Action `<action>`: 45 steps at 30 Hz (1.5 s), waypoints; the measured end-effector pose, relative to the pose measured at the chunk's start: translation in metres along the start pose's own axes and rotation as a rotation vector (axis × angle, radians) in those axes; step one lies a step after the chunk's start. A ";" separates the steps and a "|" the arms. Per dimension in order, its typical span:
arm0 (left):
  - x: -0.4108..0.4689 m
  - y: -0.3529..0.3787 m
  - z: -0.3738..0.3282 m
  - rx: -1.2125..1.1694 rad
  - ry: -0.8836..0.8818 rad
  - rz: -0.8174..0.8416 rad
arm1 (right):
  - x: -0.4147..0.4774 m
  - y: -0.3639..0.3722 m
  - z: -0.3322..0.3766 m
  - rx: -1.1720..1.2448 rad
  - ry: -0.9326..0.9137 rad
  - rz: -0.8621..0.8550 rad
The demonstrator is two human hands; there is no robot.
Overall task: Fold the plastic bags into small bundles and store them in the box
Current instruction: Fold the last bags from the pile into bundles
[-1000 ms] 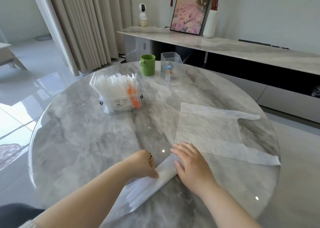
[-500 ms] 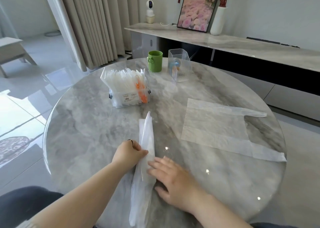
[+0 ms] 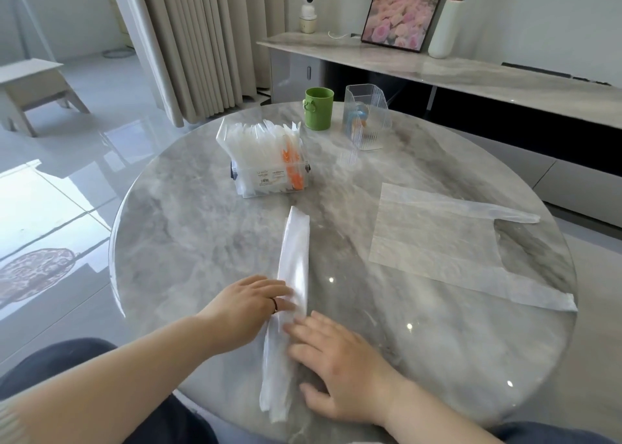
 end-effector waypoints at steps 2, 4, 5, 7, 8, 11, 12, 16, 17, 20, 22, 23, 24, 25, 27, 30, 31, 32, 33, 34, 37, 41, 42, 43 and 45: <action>-0.003 0.004 0.018 -0.199 -0.150 0.041 | -0.003 0.004 0.018 0.024 -0.061 0.043; -0.012 0.014 0.030 -0.344 -0.273 0.103 | -0.005 0.013 0.033 0.018 -0.092 0.098; -0.014 0.019 0.034 -0.400 -0.318 0.114 | -0.005 0.018 0.037 -0.002 -0.095 0.115; -0.019 0.020 0.037 -0.502 -0.392 0.090 | -0.005 0.022 0.043 -0.026 -0.079 0.101; -0.020 0.019 0.036 -0.529 -0.410 0.086 | -0.006 0.024 0.045 -0.016 -0.070 0.076; -0.021 0.021 0.027 -0.556 -0.384 0.096 | -0.013 0.026 0.054 -0.014 -0.046 -0.022; -0.023 0.022 0.022 -0.583 -0.374 0.109 | -0.015 0.024 0.057 -0.016 -0.035 -0.065; -0.036 0.025 0.009 -0.680 -0.350 0.197 | -0.023 0.011 0.063 0.002 0.000 -0.278; -0.039 0.024 0.009 -0.686 -0.349 0.211 | -0.025 0.010 0.064 -0.002 -0.004 -0.298; -0.046 0.017 0.008 -0.631 -0.322 0.239 | -0.024 0.011 0.064 0.015 0.018 -0.275; -0.050 0.014 0.005 -0.577 -0.300 0.254 | -0.023 0.007 0.062 0.053 0.028 -0.256; -0.051 0.013 0.004 -0.558 -0.287 0.255 | -0.020 0.002 0.059 0.087 0.041 -0.254; -0.052 0.012 0.002 -0.546 -0.274 0.254 | -0.017 -0.005 0.054 0.140 0.071 -0.258; -0.052 0.011 0.001 -0.539 -0.262 0.251 | -0.011 -0.013 0.046 0.195 0.114 -0.270; -0.049 0.009 0.000 -0.537 -0.240 0.248 | 0.002 -0.029 0.026 0.303 0.238 -0.294; -0.047 0.011 0.001 -0.619 -0.269 0.275 | 0.028 -0.047 -0.007 0.431 0.470 -0.257; -0.047 0.011 0.002 -0.693 -0.296 0.270 | 0.039 -0.047 -0.019 0.448 0.551 -0.198; -0.046 0.013 0.004 -0.766 -0.322 0.259 | 0.047 -0.043 -0.031 0.452 0.619 -0.121; -0.044 0.015 0.008 -0.818 -0.353 0.239 | 0.056 -0.037 -0.046 0.469 0.691 -0.055; -0.043 0.018 0.012 -0.851 -0.393 0.212 | 0.063 -0.033 -0.060 0.486 0.751 -0.017; -0.039 0.025 0.025 -0.943 -0.551 0.138 | 0.084 -0.017 -0.087 0.471 0.831 0.043; -0.032 0.032 0.033 -1.130 -0.664 0.082 | 0.097 0.003 -0.111 0.481 0.895 0.087; -0.029 0.037 0.033 -1.153 -0.678 0.094 | 0.100 0.007 -0.113 0.500 0.901 0.094; -0.026 0.042 0.036 -1.169 -0.694 0.099 | 0.105 0.012 -0.118 0.525 0.902 0.100; -0.021 0.042 0.040 -1.114 -0.736 0.082 | 0.112 0.019 -0.121 0.590 0.904 0.111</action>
Point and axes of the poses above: each hand's wrist, its own x-axis towards the middle knuckle, its own y-axis out of the palm, z = x × y, the point moved 9 cm from there along x, towards the middle knuckle, and after that the axes turned 4 degrees about -z, right-handed, at the moved point
